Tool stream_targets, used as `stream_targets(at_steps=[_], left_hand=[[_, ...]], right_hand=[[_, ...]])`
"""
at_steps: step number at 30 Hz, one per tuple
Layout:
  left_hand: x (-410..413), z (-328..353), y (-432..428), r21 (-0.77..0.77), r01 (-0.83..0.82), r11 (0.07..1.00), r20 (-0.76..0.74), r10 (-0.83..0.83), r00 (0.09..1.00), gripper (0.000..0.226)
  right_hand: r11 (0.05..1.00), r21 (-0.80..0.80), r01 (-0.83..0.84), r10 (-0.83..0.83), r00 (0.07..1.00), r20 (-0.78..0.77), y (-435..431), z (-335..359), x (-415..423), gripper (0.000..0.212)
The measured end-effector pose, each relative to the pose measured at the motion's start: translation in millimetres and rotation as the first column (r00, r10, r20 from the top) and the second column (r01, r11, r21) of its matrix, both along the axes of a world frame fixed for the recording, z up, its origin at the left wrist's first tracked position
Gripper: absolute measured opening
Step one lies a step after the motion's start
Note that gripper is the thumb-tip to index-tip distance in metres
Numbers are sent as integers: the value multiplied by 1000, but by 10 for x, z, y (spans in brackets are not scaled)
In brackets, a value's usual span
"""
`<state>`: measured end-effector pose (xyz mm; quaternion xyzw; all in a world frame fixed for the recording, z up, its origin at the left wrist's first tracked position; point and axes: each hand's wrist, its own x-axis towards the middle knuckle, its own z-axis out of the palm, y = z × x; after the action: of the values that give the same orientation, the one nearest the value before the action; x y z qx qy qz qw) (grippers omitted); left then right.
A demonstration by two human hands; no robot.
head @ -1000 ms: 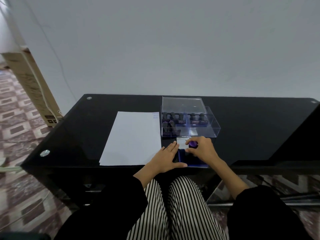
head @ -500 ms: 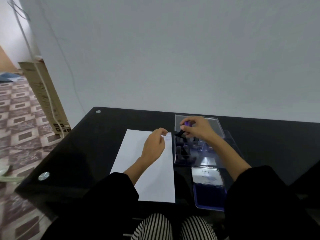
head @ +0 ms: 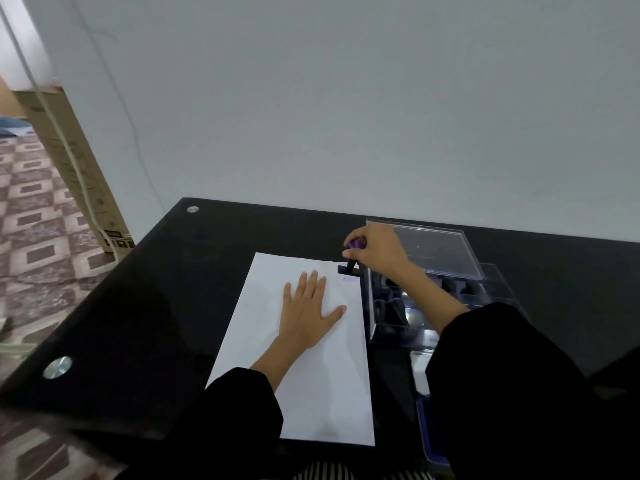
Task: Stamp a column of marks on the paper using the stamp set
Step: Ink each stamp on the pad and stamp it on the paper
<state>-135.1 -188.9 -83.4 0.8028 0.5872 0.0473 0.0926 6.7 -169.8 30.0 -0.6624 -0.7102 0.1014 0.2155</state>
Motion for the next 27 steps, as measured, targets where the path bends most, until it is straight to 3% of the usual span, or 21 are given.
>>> stream_targets(at_steps=[8,27], left_hand=[[-19,-55,18,34,6,999,9,-6,1000,77],[-3,-66,32,34,-3,999,-7,3,1000,77]], right_hand=[[998,-61,16,-11,996,85,49,-173,-31,24],[996,-68,64,-56,992,117,16,-307,-71,25]])
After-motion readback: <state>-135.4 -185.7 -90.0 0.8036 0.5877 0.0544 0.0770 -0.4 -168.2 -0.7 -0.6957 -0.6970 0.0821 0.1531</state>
